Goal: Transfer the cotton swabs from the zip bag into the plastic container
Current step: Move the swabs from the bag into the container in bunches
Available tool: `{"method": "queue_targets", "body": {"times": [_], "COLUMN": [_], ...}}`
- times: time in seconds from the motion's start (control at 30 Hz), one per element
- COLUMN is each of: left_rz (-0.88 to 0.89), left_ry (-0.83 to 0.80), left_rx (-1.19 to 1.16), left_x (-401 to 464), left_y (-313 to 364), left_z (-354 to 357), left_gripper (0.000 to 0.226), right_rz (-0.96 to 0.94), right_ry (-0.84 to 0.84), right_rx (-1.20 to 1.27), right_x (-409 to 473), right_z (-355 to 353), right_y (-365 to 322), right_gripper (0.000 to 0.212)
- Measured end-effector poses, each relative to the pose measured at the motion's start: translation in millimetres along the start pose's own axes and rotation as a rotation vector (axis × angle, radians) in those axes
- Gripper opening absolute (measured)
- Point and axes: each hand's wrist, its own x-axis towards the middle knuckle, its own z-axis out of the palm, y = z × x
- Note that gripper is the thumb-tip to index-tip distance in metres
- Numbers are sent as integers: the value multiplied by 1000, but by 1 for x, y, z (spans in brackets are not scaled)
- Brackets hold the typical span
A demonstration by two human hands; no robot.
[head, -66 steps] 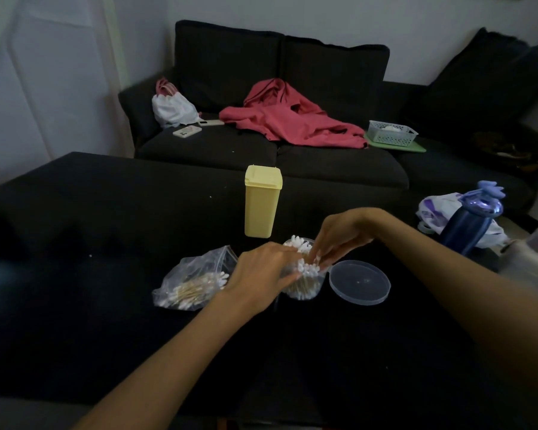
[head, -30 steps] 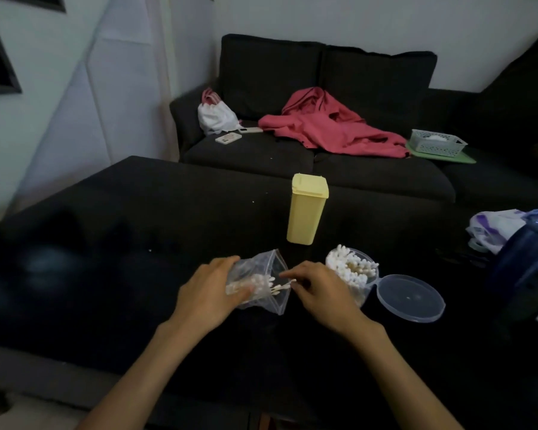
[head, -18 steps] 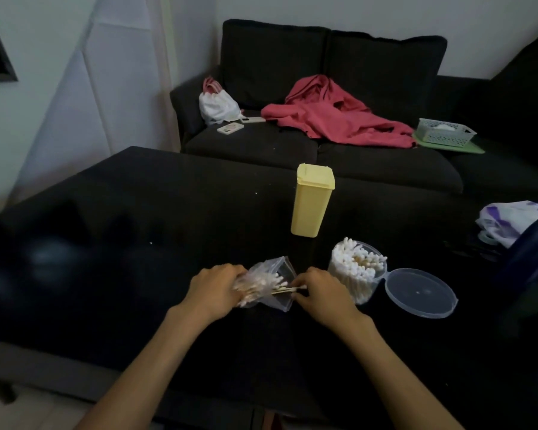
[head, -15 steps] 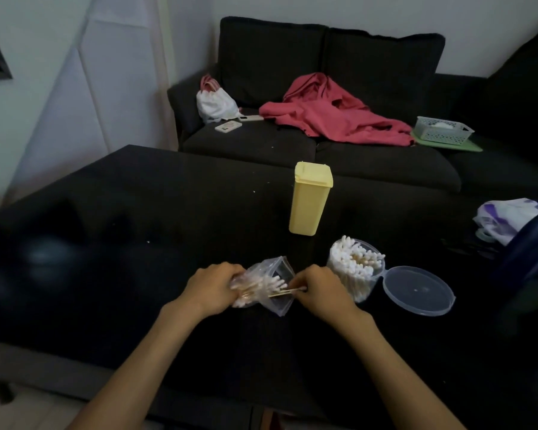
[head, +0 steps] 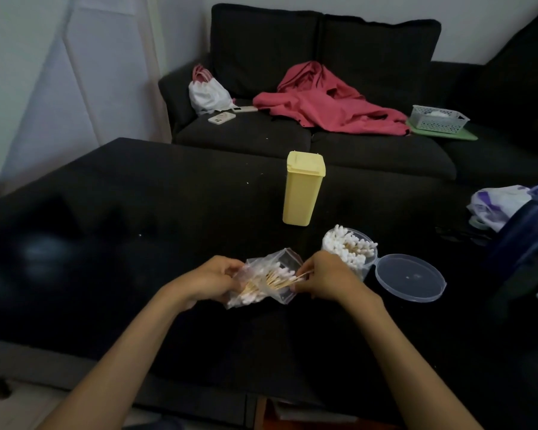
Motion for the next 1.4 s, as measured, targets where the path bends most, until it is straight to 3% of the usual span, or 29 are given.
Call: {"method": "queue_targets", "body": {"times": [0.13, 0.4, 0.47, 0.57, 0.7, 0.77, 0.97, 1.17, 1.4], "left_rz": [1, 159, 177, 183, 148, 120, 120, 190, 162], "left_ry": [12, 19, 35, 64, 78, 50, 96, 205, 191], "left_rx": [22, 32, 22, -5, -51, -31, -24, 175, 9], "left_x": [2, 2, 2, 1, 0, -1, 0, 5, 10], "left_y": [0, -1, 0, 3, 9, 14, 17, 10, 8], "left_z": [0, 4, 6, 8, 9, 12, 24, 21, 20], "left_gripper": [31, 34, 35, 34, 37, 38, 68, 20, 6], "right_rz": [-1, 4, -26, -48, -63, -67, -82, -101, -127], "right_ry": [-67, -73, -92, -126, 21, 105, 2, 113, 55], "right_rx": [118, 227, 133, 246, 427, 420, 289, 155, 228], "right_x": [-6, -12, -13, -15, -12, -11, -13, -10, -11], "right_z": [-14, -10, -10, -8, -2, -1, -1, -5, -12], "right_y": [-3, -7, -9, -11, -12, -15, -20, -12, -9], "right_gripper": [4, 4, 16, 26, 21, 5, 11, 11, 26]}}
